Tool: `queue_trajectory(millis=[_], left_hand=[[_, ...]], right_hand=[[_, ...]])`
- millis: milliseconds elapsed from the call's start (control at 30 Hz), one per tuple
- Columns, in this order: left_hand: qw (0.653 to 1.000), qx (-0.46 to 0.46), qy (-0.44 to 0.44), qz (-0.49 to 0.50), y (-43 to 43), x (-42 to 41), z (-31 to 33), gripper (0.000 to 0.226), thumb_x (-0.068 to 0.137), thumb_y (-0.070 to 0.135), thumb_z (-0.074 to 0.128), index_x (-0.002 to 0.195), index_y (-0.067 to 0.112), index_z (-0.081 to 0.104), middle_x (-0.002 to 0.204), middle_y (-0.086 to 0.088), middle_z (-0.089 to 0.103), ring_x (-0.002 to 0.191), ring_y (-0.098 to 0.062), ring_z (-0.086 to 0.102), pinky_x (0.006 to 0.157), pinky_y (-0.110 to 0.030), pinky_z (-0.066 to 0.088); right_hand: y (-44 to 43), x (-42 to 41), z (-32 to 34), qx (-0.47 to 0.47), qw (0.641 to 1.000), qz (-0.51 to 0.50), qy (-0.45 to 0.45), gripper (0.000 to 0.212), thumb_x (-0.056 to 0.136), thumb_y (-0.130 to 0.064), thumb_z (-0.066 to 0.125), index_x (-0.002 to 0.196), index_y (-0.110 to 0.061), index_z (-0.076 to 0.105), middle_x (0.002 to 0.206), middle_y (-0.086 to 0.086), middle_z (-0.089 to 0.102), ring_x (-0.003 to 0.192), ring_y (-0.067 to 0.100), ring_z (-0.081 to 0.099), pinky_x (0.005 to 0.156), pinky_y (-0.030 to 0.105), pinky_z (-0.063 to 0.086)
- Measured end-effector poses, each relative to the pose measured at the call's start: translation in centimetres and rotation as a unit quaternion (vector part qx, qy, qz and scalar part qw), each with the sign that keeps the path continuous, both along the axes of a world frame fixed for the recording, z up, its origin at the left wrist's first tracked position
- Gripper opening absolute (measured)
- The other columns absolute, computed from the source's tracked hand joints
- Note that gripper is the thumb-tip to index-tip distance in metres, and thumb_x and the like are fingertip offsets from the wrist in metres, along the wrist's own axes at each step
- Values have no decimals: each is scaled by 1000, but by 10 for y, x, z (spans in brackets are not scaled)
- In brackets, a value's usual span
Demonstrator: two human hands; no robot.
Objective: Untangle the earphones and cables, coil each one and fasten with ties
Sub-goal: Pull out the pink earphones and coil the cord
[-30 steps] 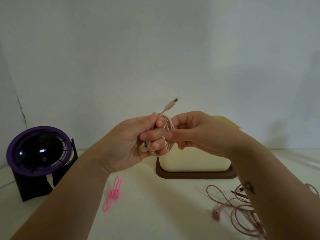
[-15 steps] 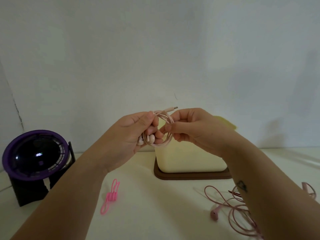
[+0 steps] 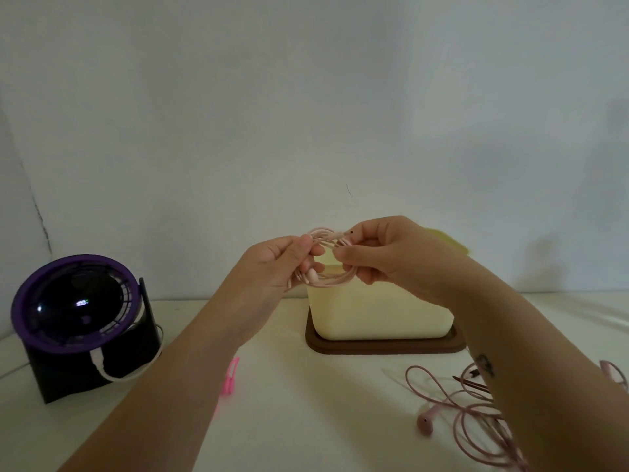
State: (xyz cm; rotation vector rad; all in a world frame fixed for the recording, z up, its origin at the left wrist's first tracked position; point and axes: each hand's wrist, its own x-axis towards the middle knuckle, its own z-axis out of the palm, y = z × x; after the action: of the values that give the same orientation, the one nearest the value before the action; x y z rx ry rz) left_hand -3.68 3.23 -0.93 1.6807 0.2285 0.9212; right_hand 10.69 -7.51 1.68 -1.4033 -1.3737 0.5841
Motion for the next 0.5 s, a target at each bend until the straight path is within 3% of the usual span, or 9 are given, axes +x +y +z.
queue_trajectory(millis=[100, 200, 333, 433, 500], left_hand=[[999, -45, -6, -16, -3, 1, 0, 29, 85, 32, 48, 78, 7, 61, 52, 5, 54, 58, -5, 58, 69, -15, 52], [987, -145, -44, -59, -7, 5, -1, 25, 85, 29, 52, 82, 6, 62, 55, 3, 51, 51, -5, 54, 59, -16, 51], [956, -256, -87, -112, -12, 9, 1, 23, 80, 29, 53, 83, 7, 59, 55, 3, 46, 46, -5, 49, 50, -17, 49], [952, -265, -63, -143, -13, 7, 1, 21, 81, 31, 52, 83, 10, 57, 56, 5, 44, 45, -4, 43, 57, -19, 51], [950, -268, -42, -154, -12, 6, 1, 20, 83, 31, 51, 80, 12, 56, 54, 6, 40, 45, -4, 41, 63, -20, 53]], right_hand=[[-5, -3, 5, 7, 997, -30, -73, 7, 83, -15, 70, 83, -9, 68, 59, -4, 65, 52, 4, 55, 56, 16, 47], [-5, -5, 7, 26, 994, -44, -97, 5, 82, -17, 72, 84, -12, 69, 58, -7, 65, 52, 2, 56, 56, 15, 48], [-1, -3, 2, 22, 999, -2, -30, 12, 84, -14, 69, 96, -11, 70, 63, -2, 61, 54, 6, 49, 57, 17, 43], [0, 4, -2, 13, 999, 22, 37, 13, 83, -11, 68, 95, -9, 71, 66, 1, 62, 57, 8, 47, 60, 18, 43], [1, 5, -4, 20, 999, 16, 34, 12, 81, -11, 70, 92, -11, 71, 66, 1, 62, 56, 8, 49, 61, 20, 44]])
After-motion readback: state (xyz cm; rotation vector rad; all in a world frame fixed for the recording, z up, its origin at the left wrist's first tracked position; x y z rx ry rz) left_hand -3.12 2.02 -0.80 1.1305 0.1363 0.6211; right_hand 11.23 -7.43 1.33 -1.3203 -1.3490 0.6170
